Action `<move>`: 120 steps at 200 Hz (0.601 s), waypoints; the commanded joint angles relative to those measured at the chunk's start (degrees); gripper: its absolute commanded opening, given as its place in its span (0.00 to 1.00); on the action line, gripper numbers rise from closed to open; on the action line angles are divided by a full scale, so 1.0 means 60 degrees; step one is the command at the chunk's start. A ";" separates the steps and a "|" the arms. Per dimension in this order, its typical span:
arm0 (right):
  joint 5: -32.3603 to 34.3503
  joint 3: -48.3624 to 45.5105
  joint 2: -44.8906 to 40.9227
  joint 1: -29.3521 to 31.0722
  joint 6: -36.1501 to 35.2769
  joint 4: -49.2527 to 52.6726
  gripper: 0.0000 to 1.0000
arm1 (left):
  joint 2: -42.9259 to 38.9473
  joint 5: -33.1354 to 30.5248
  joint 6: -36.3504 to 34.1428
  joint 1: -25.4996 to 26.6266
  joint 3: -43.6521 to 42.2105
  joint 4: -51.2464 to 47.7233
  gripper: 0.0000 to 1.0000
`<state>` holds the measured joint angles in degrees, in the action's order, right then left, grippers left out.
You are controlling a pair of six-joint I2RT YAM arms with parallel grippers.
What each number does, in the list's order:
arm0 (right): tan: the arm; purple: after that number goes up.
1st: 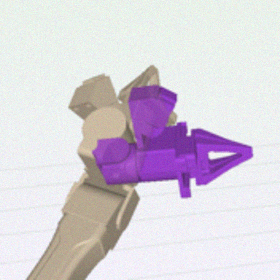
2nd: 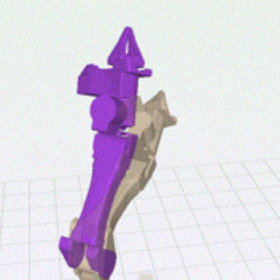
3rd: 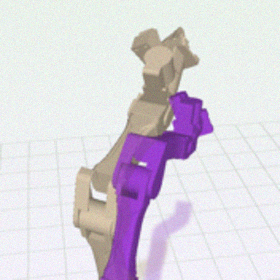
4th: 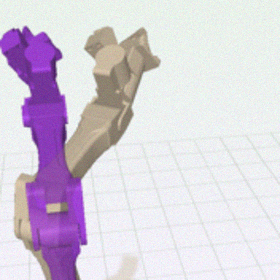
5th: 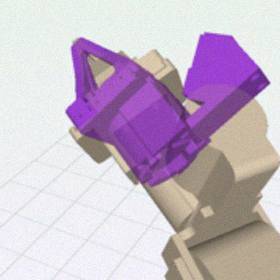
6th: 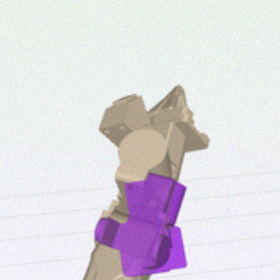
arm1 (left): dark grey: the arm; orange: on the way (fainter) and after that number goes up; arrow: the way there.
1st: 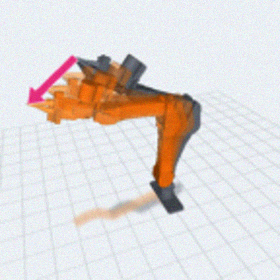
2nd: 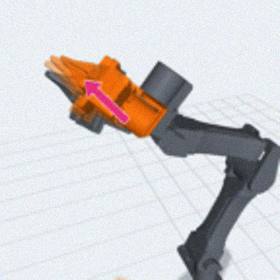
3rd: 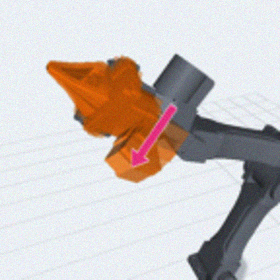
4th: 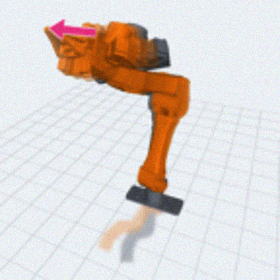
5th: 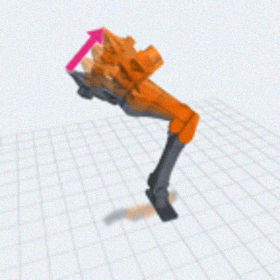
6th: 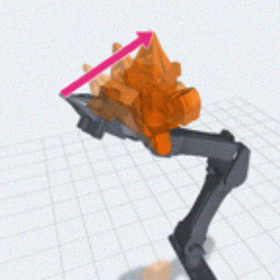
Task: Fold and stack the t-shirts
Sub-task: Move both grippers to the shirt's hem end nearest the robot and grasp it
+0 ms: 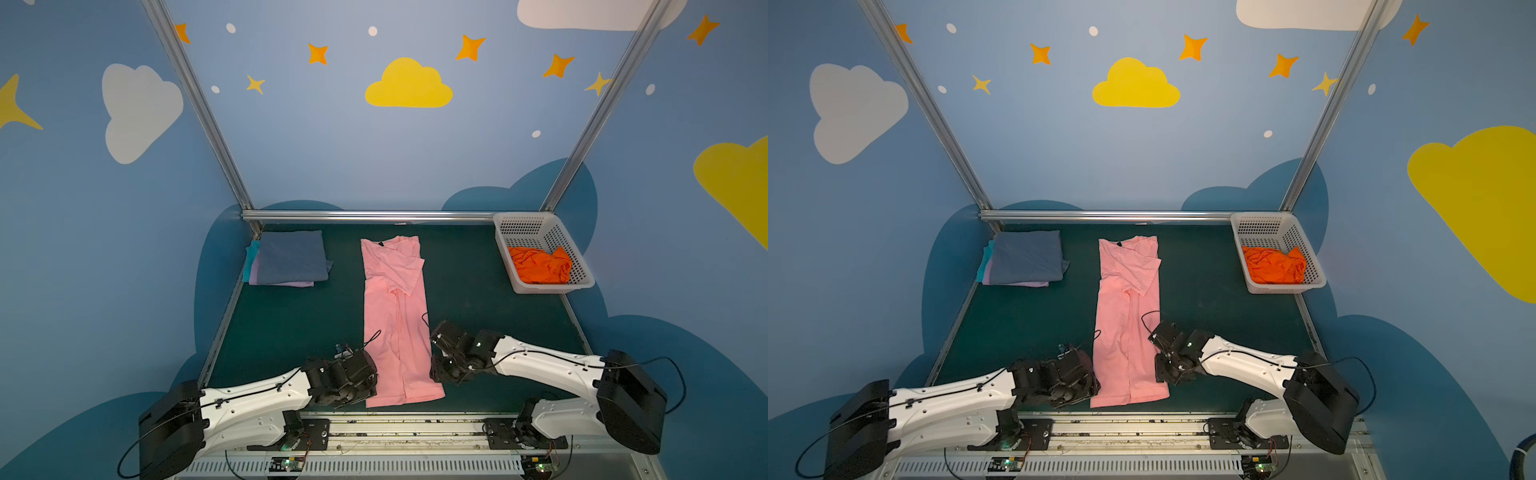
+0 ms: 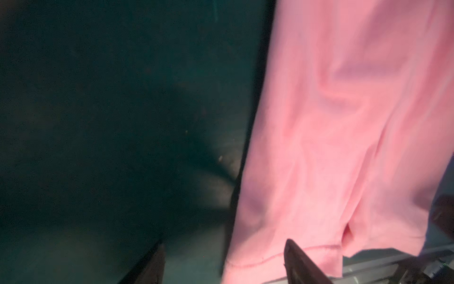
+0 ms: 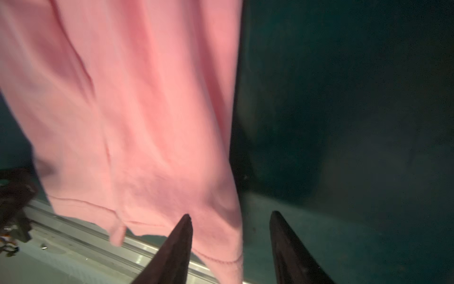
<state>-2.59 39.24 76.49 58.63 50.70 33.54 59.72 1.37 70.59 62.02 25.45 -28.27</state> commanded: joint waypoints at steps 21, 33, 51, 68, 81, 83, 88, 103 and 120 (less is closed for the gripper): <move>-0.0050 -0.0066 0.0638 0.0893 0.1250 -0.0013 0.48 | 0.0888 -0.0060 0.0540 0.0511 -0.0248 0.1142 0.69; -0.0074 -0.0066 0.0657 0.1167 0.1367 -0.0005 0.40 | 0.1196 -0.0040 0.0527 0.0643 -0.0107 0.1226 0.54; 0.0036 0.0006 0.0512 0.1519 0.1513 0.0279 0.19 | 0.1508 -0.0032 0.0483 0.0819 0.0207 0.0921 0.24; 0.0217 -0.0016 0.0155 0.1677 0.1785 0.0691 0.04 | 0.1422 -0.0149 0.0531 0.1003 0.0374 0.0431 0.09; 0.0220 -0.0249 -0.0227 0.1718 0.2063 0.0825 0.03 | 0.1102 -0.0248 0.0673 0.1067 0.0312 0.0054 0.04; 0.0214 -0.0339 -0.0287 0.1714 0.2103 0.0815 0.03 | 0.1035 -0.0255 0.0702 0.1073 0.0288 0.0003 0.04; 0.0187 -0.0470 -0.0443 0.1720 0.2209 0.0801 0.03 | 0.0895 -0.0286 0.0787 0.1075 0.0204 -0.0123 0.04; 0.0117 -0.0816 -0.0846 0.1729 0.2532 0.0700 0.09 | 0.0185 -0.0405 0.1131 0.1075 -0.0144 -0.0393 0.04; 0.0094 -0.1094 -0.1207 0.1777 0.2801 0.0643 0.08 | -0.0707 -0.0553 0.1490 0.1082 -0.0533 -0.0575 0.04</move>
<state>-2.42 35.11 71.90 68.75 63.55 34.89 61.19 0.30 75.77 68.38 25.28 -26.13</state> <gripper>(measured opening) 0.089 0.049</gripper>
